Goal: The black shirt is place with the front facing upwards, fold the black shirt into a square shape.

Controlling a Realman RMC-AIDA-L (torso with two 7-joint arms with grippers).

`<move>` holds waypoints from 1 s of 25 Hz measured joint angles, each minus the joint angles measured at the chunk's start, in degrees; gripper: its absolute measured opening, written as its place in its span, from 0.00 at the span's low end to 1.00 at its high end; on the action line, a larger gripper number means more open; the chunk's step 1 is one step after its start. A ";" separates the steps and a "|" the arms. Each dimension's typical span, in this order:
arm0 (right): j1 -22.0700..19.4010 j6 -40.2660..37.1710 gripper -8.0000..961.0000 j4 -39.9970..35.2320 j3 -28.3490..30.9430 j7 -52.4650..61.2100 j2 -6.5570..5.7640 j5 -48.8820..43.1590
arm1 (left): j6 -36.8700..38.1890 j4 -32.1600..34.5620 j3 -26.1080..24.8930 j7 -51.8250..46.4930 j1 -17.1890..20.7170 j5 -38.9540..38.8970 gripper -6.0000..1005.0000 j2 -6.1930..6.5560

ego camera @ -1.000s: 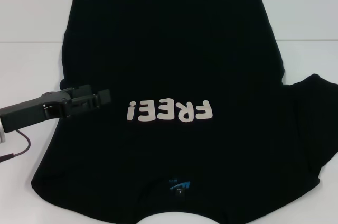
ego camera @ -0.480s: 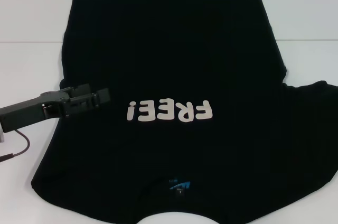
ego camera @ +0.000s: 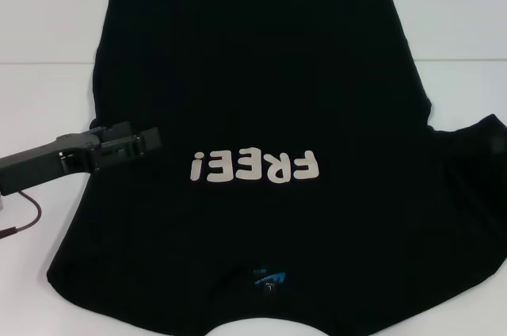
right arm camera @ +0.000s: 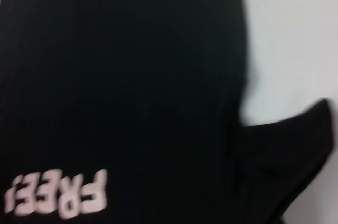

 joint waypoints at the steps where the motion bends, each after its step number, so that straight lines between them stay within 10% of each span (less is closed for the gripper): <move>1: 0.47 -0.89 0.10 -0.36 -0.06 -0.02 0.14 0.24 | 0.00 0.00 -0.06 0.00 0.00 0.00 0.91 0.02; 16: 7.76 -0.58 0.12 2.36 -6.67 -0.07 3.79 0.27 | -0.35 -0.09 -0.17 0.00 0.35 -1.21 0.91 0.08; 25: 8.38 4.94 0.13 10.33 -8.40 -2.89 3.70 3.42 | -0.07 -0.09 -2.16 0.17 1.02 -1.38 0.91 0.02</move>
